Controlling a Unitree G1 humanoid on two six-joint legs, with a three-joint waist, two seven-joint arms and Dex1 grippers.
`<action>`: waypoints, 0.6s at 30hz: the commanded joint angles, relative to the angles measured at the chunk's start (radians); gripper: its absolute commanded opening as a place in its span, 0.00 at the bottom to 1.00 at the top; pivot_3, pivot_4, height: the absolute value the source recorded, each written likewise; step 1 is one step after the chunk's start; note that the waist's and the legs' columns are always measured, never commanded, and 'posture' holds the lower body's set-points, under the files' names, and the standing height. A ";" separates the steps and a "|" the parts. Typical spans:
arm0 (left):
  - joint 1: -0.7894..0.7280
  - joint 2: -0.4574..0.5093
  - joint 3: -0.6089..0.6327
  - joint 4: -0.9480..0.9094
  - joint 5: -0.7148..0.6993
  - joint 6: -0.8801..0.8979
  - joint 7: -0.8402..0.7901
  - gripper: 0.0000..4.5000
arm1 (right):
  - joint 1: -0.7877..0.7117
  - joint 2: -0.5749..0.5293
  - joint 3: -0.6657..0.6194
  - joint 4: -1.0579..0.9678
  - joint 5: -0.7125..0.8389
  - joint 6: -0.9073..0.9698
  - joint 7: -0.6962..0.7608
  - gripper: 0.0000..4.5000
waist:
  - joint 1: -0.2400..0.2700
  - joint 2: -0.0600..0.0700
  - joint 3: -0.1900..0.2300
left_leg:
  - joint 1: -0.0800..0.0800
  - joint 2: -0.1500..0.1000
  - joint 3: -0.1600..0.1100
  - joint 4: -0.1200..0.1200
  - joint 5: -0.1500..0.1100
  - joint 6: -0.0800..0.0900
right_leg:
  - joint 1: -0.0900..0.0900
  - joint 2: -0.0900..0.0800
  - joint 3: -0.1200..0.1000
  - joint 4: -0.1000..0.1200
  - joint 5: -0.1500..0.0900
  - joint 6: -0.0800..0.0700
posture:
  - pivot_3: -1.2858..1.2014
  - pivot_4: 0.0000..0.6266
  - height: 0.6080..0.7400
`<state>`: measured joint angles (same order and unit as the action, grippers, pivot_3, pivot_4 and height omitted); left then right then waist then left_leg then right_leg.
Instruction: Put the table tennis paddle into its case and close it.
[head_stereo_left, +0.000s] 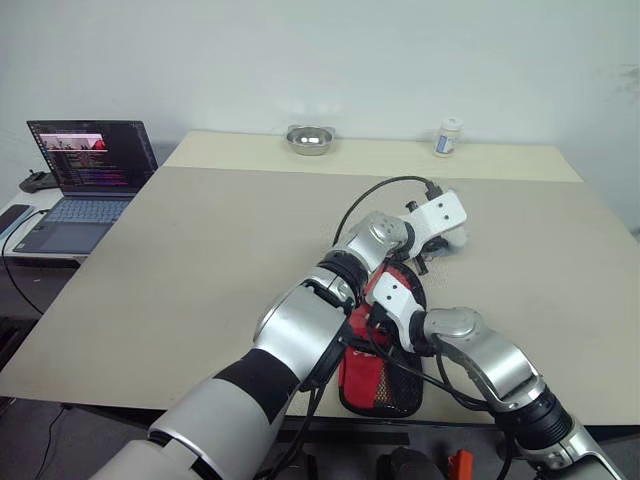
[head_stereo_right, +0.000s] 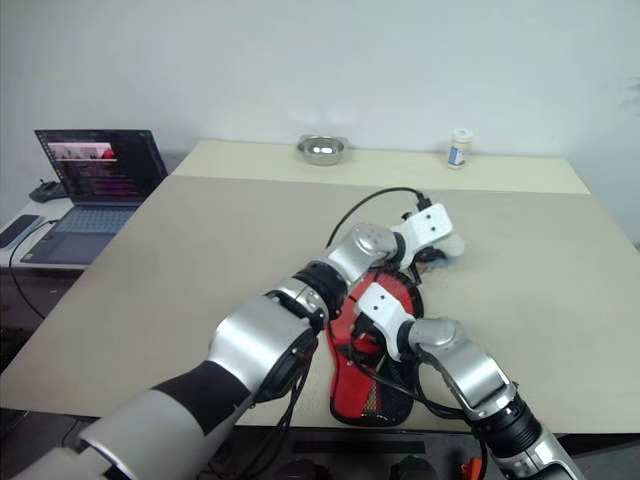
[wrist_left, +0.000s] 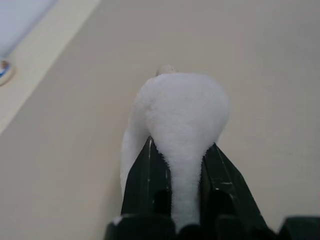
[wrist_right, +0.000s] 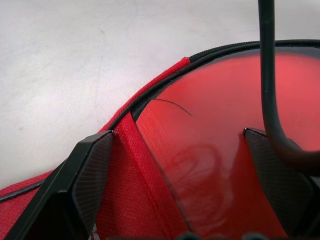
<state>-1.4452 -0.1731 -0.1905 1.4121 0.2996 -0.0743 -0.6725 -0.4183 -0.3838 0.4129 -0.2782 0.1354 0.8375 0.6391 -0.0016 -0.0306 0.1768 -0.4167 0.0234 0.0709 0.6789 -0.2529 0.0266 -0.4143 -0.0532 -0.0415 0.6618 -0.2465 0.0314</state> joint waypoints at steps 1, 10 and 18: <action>0.034 -0.128 -0.032 -0.052 0.014 -0.048 -0.070 0.43 | 0.031 0.000 0.057 0.094 -0.007 0.052 0.012 1.00 | -0.001 0.000 0.000 | 0.000 0.000 0.000 0.000 0.000 0.000 | 0.000 0.000 0.000 0.000 0.000 0.000 | 0.52 0.24 1.00; 0.033 -0.099 -0.038 -0.059 0.006 -0.052 -0.043 1.00 | 0.000 0.001 0.051 0.142 -0.018 0.013 0.020 1.00 | -0.004 0.000 -0.002 | 0.002 0.002 0.000 0.000 0.000 0.000 | 0.000 0.001 0.001 0.001 0.000 0.000 | 0.52 0.24 1.00; -0.024 0.014 0.080 -0.082 -0.089 -0.053 0.023 1.00 | -0.018 -0.002 0.015 0.127 -0.013 0.004 0.010 1.00 | -0.005 0.000 -0.002 | 0.002 0.002 0.000 0.000 0.000 0.000 | 0.000 0.000 0.001 0.001 0.000 0.000 | 0.52 0.24 1.00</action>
<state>-1.4212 -0.1514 -0.1412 1.3794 0.2491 -0.1072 -0.6637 -0.4617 -0.3778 0.4142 -0.2125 0.1358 0.7955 0.6580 -0.0070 -0.0303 0.1744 -0.4150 0.0254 0.0709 0.6793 -0.2529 0.0267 -0.4140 -0.0529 -0.0409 0.6629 -0.2465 0.0314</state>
